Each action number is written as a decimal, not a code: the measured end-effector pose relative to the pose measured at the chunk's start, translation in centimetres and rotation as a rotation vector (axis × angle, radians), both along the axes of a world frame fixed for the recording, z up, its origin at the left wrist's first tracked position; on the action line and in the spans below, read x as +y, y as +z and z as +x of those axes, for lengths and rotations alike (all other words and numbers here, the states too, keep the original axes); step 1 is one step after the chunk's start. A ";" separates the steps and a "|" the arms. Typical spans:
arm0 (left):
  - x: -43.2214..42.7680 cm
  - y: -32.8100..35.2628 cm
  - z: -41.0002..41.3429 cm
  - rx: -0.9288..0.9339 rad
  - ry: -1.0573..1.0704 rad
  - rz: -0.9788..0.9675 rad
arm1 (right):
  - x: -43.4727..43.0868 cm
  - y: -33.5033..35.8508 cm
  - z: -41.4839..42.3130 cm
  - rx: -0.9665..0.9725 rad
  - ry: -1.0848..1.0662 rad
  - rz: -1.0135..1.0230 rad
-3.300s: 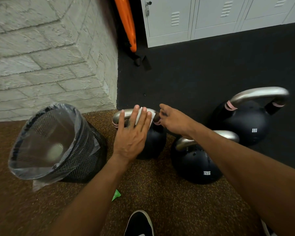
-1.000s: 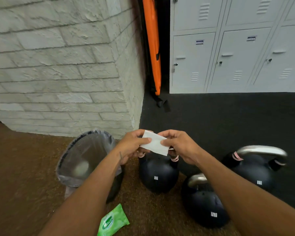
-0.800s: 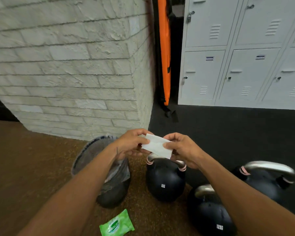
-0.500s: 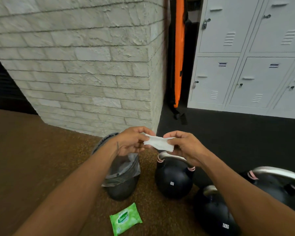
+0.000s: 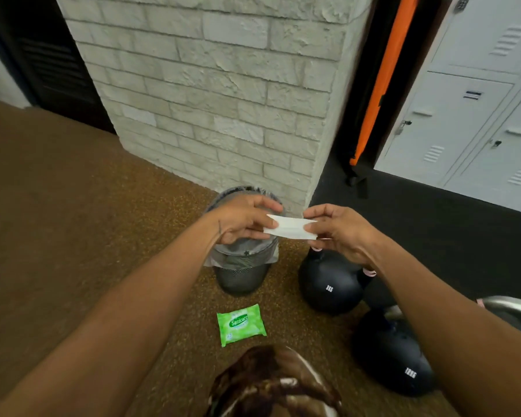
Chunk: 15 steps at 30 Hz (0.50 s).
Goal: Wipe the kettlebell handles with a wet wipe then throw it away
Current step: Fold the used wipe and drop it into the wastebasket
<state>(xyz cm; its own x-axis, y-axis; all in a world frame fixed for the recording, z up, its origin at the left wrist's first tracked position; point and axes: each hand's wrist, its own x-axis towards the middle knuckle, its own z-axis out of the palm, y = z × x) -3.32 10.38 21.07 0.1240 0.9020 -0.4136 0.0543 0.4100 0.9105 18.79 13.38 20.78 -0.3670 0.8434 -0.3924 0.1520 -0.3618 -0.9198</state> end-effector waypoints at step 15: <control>2.0 -8.8 -6.4 0.356 0.305 0.077 | 5.2 -6.5 -8.7 -0.448 0.085 0.252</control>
<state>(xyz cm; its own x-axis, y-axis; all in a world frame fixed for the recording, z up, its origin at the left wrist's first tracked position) -9.70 12.38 12.22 -0.2889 0.9048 -0.3127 0.2559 0.3878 0.8855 10.14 18.63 14.24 -0.2809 0.9066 -0.3149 0.5700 -0.1064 -0.8147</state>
